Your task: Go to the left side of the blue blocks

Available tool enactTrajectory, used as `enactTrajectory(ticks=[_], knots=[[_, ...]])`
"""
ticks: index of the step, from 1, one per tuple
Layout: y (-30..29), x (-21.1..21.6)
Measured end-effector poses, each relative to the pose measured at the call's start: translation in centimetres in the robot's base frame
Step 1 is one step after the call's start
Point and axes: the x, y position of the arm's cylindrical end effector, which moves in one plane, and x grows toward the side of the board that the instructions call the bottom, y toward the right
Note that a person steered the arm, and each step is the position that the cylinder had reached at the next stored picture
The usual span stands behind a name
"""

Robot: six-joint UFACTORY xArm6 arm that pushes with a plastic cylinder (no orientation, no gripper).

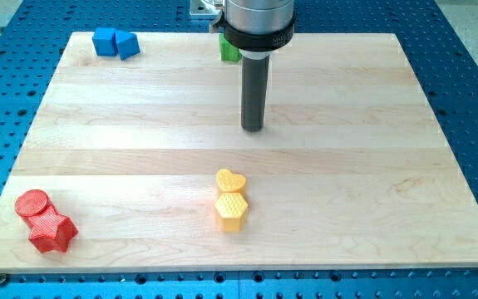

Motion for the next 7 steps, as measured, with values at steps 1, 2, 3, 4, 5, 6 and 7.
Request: enactTrajectory(ticks=[1, 2, 3, 4, 5, 6, 7], knots=[[0.0, 0.0], [1.1, 0.2], [1.4, -0.1], [1.9, -2.1], [-7.0, -4.5], [-20.9, -4.5], [-31.4, -7.5]])
